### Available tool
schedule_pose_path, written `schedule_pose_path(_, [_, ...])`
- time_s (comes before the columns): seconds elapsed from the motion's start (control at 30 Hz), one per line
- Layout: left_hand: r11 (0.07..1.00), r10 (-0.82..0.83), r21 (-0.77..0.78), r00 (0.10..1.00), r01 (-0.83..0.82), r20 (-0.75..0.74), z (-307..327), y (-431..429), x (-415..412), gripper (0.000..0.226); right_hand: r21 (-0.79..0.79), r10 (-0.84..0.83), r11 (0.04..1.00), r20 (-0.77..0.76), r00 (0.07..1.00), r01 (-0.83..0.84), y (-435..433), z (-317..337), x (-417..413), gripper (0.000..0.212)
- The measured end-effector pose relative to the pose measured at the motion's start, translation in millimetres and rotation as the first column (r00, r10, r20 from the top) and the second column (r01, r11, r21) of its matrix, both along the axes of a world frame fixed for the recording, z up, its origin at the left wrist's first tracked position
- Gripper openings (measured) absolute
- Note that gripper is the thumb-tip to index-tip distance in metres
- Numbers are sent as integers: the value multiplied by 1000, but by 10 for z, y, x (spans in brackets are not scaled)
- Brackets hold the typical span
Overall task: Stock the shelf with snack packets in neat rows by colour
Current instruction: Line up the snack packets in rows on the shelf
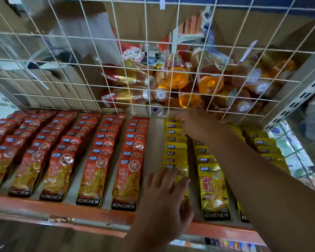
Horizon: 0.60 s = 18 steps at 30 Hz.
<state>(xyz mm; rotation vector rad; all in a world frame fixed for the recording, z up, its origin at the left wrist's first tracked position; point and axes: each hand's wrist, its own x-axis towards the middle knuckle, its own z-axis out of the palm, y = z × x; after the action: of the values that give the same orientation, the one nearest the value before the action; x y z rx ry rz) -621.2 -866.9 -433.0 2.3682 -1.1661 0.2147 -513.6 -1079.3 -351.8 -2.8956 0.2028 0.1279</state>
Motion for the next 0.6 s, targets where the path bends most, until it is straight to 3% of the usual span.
schedule_pose_path(0.07, [1000, 12, 3, 1000, -12, -10, 3, -3, -1, 49, -27, 7, 1000, -18, 1000, -8, 7, 32, 43, 46])
schedule_pose_path(0.17, [1000, 12, -8, 1000, -12, -4, 10, -7, -3, 47, -74, 39, 996, -43, 998, -42, 14, 41, 142, 53])
schedule_pose_path(0.3, [1000, 9, -14, 1000, -9, 11, 5, -15, -10, 46, -130, 46, 990, -94, 994, -59, 30, -9, 246, 42])
schedule_pose_path(0.4, [1000, 10, -21, 1000, -10, 11, 6, -10, -1, 45, -140, 60, 987, -121, 991, -77, 46, -19, 303, 21])
schedule_pose_path(0.6, [1000, 9, -19, 1000, -9, 11, -1, -4, -1, 44, -171, 100, 977, -174, 980, -130, 33, 29, 373, 17])
